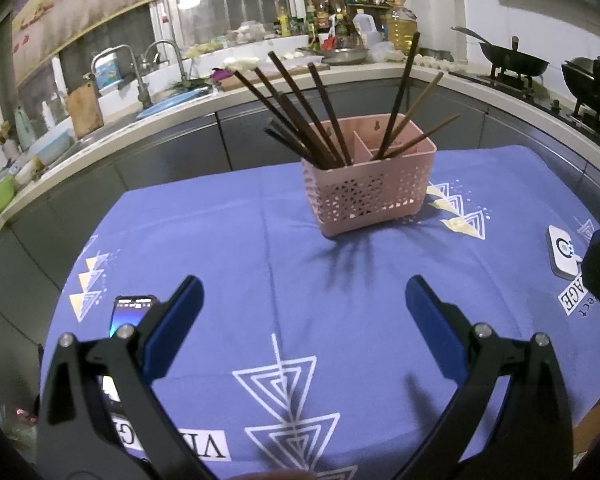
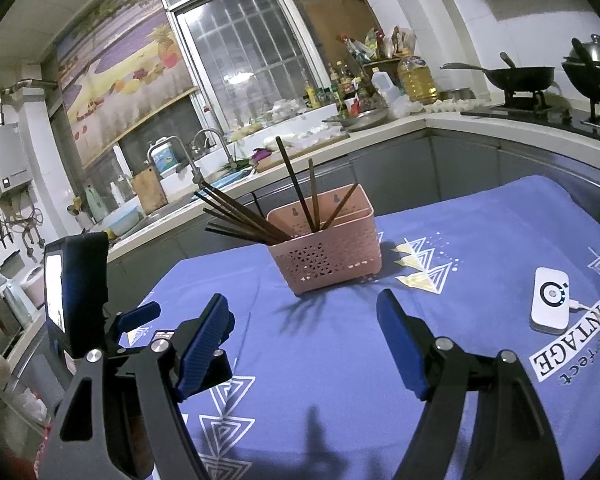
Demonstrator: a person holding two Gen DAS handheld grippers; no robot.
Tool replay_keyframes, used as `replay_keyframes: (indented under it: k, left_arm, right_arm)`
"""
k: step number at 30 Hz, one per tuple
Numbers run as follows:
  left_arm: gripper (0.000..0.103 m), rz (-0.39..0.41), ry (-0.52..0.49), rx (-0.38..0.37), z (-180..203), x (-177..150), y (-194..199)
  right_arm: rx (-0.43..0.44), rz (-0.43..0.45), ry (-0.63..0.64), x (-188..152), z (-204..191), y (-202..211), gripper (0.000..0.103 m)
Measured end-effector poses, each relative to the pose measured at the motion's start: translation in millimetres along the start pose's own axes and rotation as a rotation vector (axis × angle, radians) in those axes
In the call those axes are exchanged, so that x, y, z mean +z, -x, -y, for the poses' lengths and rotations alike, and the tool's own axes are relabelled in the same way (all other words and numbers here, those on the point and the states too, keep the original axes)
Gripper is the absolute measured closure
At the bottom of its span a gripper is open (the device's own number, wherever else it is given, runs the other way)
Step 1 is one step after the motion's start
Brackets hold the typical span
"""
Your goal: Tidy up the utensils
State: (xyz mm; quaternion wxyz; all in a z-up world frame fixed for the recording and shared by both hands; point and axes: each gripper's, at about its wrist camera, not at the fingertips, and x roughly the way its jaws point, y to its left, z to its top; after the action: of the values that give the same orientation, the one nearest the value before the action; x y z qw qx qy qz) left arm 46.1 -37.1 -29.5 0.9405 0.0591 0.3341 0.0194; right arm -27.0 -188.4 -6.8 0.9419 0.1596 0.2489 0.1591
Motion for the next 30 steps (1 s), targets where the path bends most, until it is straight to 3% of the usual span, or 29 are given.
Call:
replay_keyframes:
  k: [30]
  left_arm:
    - [0.006, -0.01, -0.032, 0.013, 21, -4, 2]
  right_arm:
    - [0.029, -0.002, -0.051, -4, 26, 3, 0.028]
